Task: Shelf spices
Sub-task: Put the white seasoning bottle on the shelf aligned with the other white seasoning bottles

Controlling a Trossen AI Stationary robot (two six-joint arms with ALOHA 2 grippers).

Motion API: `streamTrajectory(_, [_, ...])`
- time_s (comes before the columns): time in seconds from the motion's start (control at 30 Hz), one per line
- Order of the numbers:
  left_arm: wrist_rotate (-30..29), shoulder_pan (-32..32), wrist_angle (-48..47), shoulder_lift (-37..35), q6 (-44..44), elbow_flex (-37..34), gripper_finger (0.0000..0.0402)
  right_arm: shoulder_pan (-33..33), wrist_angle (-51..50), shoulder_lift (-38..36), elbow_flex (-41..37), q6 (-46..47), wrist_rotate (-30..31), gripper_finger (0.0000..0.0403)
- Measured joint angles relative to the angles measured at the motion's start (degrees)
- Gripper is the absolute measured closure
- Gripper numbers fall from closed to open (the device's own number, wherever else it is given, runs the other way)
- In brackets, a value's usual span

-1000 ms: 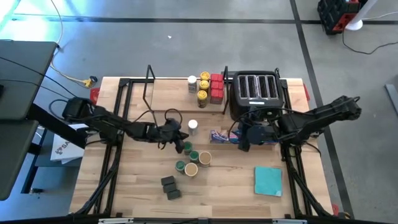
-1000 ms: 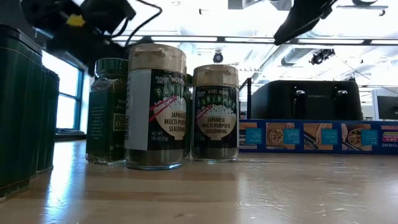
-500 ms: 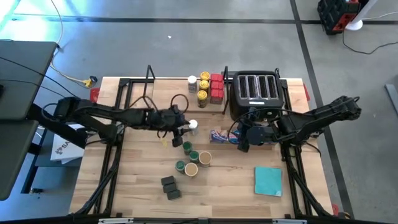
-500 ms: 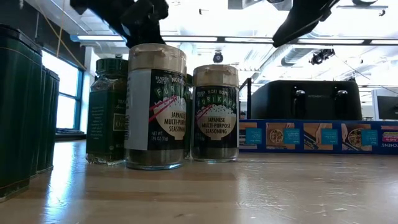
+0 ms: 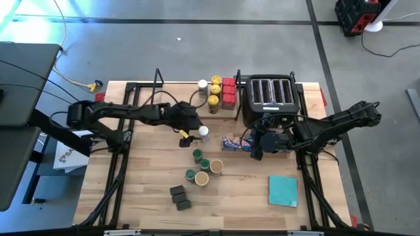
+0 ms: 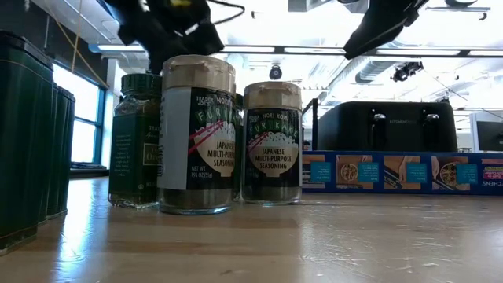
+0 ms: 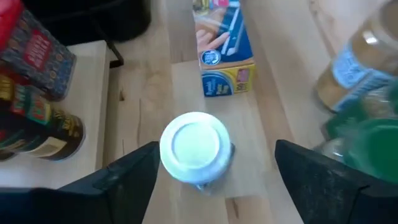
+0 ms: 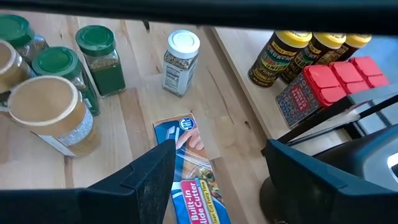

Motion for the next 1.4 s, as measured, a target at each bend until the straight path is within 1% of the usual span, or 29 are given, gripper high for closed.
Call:
streamTrajectory(0.17, [-0.3, 0.4, 4.4, 4.0, 0.2, 0.0, 0.0083, 0.0, 0.0, 0.0, 0.0, 0.8, 0.0, 0.016])
streamTrajectory(0.23, [-1.5, 0.4, 5.2, 5.0, 0.2, 0.0, 0.0083, 0.0, 0.0, 0.0, 0.0, 0.8, -0.2, 0.016])
streamTrajectory(0.47, [-3.1, 0.3, 5.0, 5.3, -1.4, 0.0, 0.0089, 0.0, 0.0, 0.0, 0.0, 0.8, -0.3, 0.016])
streamTrajectory(0.63, [-3.3, 0.3, 5.1, 5.5, -4.4, 0.0, 0.0122, 0.0, 0.0, 0.0, 0.0, 1.3, -0.3, 0.016])
streamTrajectory(0.73, [-3.5, 0.3, 4.5, 5.6, -6.1, 0.0, 0.0152, 0.0, 0.0, 0.0, 0.0, 1.3, -0.3, 0.016])
streamTrajectory(0.9, [-5.4, 0.3, 4.6, 5.6, -7.9, 0.0, 0.0199, 0.0, 0.0, 0.0, 0.0, 1.3, -0.3, 0.016])
streamTrajectory(1.07, [-6.3, -0.1, 4.3, 5.0, -10.8, 0.0, 0.0204, 0.0, 0.0, 0.0, 0.0, 1.3, -0.3, 0.016])
streamTrajectory(1.17, [-10.4, -1.1, 2.6, 2.8, -13.2, 0.1, 0.0203, 0.0, 0.0, 0.0, 0.0, 1.3, -0.3, 0.016])
streamTrajectory(1.27, [-16.2, -1.4, -3.0, -0.1, -16.4, 2.9, 0.0202, 0.0, 0.0, 0.0, 0.0, 1.2, -0.3, 0.016])
streamTrajectory(1.33, [-19.5, -0.2, -6.0, -1.5, -19.2, 5.2, 0.0202, 0.0, 0.0, 0.0, 0.0, 0.9, -0.2, 0.016])
streamTrajectory(1.4, [-21.5, 1.8, -7.6, -1.8, -21.3, 7.7, 0.0202, 0.0, 0.1, 0.0, 0.0, 0.1, -0.1, 0.016])
